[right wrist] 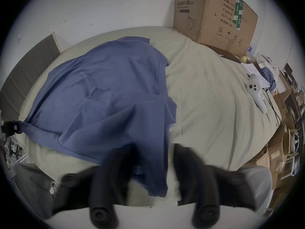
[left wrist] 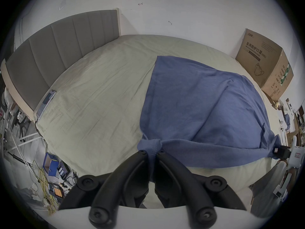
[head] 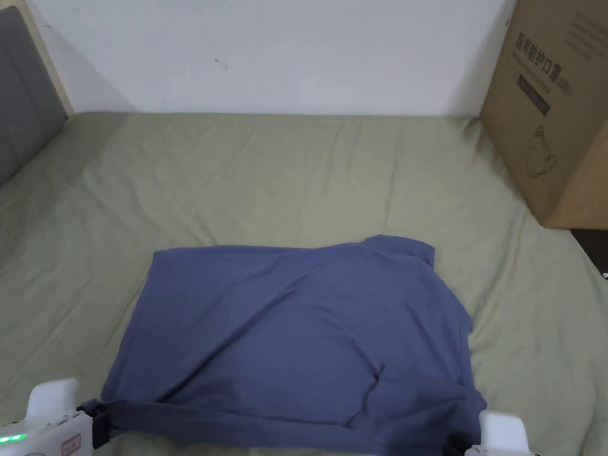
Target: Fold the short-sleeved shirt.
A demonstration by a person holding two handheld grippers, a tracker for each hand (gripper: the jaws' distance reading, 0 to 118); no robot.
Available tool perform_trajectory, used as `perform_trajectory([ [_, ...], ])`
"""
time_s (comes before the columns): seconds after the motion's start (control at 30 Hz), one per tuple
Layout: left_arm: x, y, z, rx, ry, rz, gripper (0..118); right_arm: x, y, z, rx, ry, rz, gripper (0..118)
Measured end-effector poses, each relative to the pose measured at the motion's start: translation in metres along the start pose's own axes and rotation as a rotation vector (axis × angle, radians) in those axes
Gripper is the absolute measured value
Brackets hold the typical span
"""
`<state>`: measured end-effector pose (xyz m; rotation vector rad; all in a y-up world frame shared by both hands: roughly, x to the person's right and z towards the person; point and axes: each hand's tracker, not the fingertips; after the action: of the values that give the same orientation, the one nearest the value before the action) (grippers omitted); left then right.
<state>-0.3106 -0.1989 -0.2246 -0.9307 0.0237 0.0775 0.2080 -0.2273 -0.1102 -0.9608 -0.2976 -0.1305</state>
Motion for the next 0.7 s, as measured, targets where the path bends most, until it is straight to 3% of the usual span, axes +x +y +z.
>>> perform_trajectory([
  [0.03,0.000,0.000,0.000,-0.001,-0.001,0.005,4,0.000,0.001,0.000,0.002,0.012,0.002,15],
  [0.07,-0.001,0.000,0.000,-0.001,-0.002,0.010,4,-0.001,0.002,0.001,0.000,0.037,0.004,4],
  [0.47,0.001,0.055,0.009,0.102,-0.070,0.108,4,-0.005,0.076,0.049,0.246,0.057,0.030,2],
  [0.7,0.021,0.114,-0.026,0.130,-0.056,0.058,4,-0.015,0.144,0.017,0.292,0.053,0.057,2],
])
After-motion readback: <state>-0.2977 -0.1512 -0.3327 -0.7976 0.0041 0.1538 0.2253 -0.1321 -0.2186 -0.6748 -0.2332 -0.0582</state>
